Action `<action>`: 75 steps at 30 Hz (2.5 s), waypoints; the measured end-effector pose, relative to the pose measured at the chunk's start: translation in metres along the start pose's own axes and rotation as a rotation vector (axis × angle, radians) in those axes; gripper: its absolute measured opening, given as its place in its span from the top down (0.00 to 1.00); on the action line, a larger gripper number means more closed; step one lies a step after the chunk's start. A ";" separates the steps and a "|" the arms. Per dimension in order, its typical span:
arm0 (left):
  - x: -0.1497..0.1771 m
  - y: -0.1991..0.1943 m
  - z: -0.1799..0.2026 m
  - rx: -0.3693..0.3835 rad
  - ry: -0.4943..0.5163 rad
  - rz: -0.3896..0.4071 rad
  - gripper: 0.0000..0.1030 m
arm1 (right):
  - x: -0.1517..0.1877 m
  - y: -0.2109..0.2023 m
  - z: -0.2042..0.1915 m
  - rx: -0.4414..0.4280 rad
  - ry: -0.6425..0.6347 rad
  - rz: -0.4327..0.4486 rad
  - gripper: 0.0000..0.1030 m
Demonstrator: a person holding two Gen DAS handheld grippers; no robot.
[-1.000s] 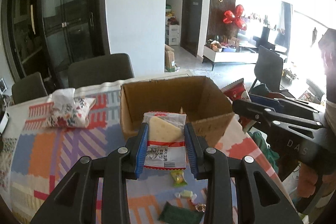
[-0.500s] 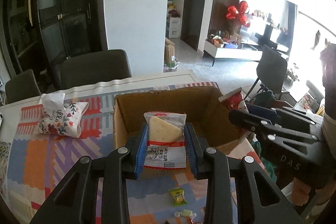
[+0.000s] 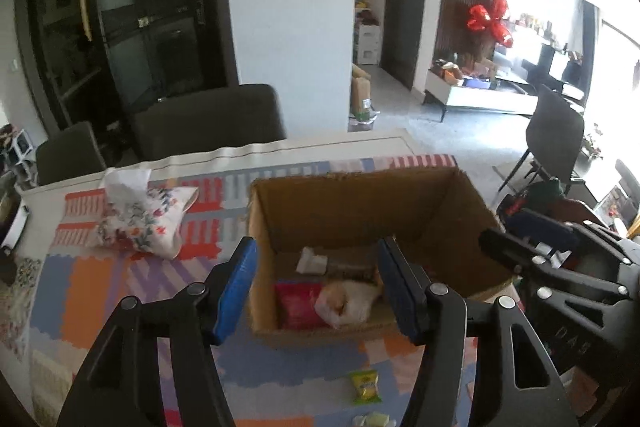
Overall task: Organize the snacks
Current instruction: 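Open both tools to drop the snacks into the box and withdraw, then grasp the dark green packet with the left tool while the right tool grasps the white-gold bar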
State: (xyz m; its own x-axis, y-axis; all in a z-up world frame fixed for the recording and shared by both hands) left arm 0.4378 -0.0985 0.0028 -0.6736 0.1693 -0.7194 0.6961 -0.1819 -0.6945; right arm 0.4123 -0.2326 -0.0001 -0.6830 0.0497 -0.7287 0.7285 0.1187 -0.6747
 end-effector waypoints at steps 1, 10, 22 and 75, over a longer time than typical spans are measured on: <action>0.007 -0.007 0.000 0.004 -0.002 0.003 0.41 | 0.004 -0.005 0.001 0.007 0.003 0.009 0.56; 0.073 -0.045 0.009 0.014 -0.009 -0.041 0.40 | 0.055 -0.042 -0.015 -0.050 0.004 0.023 0.56; 0.173 -0.048 0.012 0.004 -0.117 -0.134 0.39 | 0.145 -0.047 -0.011 -0.028 0.047 -0.039 0.55; 0.255 0.025 0.021 0.038 -0.285 -0.317 0.57 | 0.239 0.003 -0.027 -0.044 0.068 -0.191 0.55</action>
State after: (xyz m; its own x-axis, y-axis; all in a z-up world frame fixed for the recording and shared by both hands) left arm 0.2781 -0.0801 -0.1980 -0.8981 -0.0512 -0.4367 0.4377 -0.2003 -0.8766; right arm 0.2493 -0.1939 -0.1732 -0.8118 0.0891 -0.5771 0.5832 0.1760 -0.7931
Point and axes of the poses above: each gripper's, at about its wrist camera, not at the fingertips, and y roughly the way its jaws point, z to its right, x to its underside, the point moved 10 cm from there along y, roughly the way its jaws point
